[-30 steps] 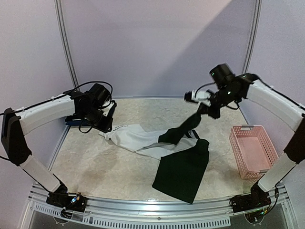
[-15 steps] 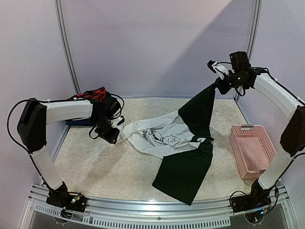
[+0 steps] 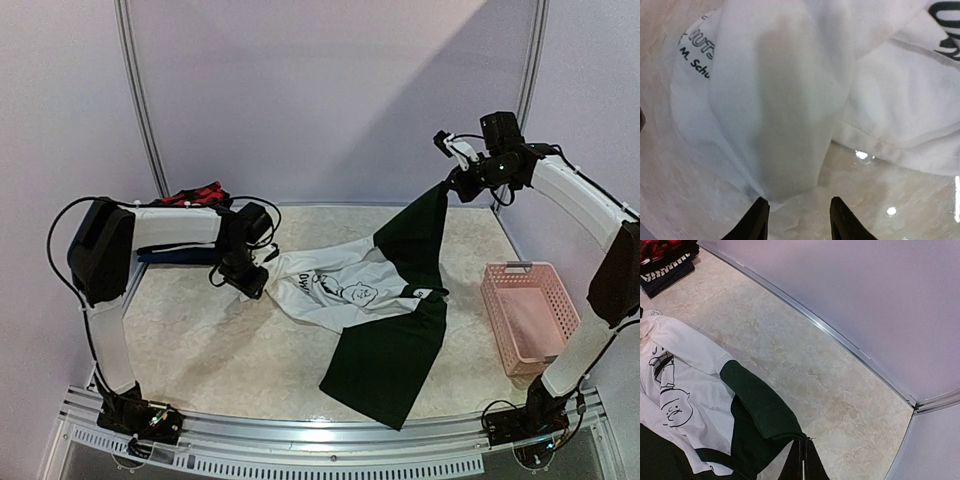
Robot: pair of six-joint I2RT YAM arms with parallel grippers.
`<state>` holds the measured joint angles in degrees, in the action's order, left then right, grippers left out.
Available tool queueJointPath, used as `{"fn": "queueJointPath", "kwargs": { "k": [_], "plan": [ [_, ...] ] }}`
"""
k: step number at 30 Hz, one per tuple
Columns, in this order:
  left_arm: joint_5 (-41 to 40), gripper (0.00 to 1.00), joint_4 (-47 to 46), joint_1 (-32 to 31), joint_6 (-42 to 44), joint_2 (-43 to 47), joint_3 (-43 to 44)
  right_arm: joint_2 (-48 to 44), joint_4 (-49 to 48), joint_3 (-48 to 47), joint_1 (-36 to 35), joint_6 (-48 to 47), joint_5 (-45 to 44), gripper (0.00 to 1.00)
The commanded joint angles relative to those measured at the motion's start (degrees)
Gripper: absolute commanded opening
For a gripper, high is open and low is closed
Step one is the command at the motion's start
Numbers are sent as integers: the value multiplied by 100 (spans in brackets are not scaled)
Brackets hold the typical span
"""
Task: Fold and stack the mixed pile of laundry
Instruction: Flatten out the crumpled T-shirt at the center of the board.
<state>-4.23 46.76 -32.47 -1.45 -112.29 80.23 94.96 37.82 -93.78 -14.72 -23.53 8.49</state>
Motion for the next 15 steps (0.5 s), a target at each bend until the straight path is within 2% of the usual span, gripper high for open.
{"fn": "queueJointPath", "kwargs": {
  "k": [1,3,5,8,9,12,15],
  "plan": [
    [-437,41,-53,-84,82,-360,292,-75,20,197,-10,172,215,0],
    [-490,35,-107,-84,93,-445,349,-75,-31,277,-5,197,261,0],
    [-507,26,-158,-84,116,-497,369,-82,-68,364,-8,220,291,0],
    [-531,4,-96,-84,125,-531,388,-149,-109,486,-7,235,342,0],
    [-546,0,-59,-91,104,-476,364,-201,-111,513,-5,235,349,0],
    [-636,0,212,-173,-95,113,283,-465,84,494,-5,243,431,0],
    [-426,0,596,-401,-280,1380,180,-1096,340,533,0,230,697,0]
  ]
}}
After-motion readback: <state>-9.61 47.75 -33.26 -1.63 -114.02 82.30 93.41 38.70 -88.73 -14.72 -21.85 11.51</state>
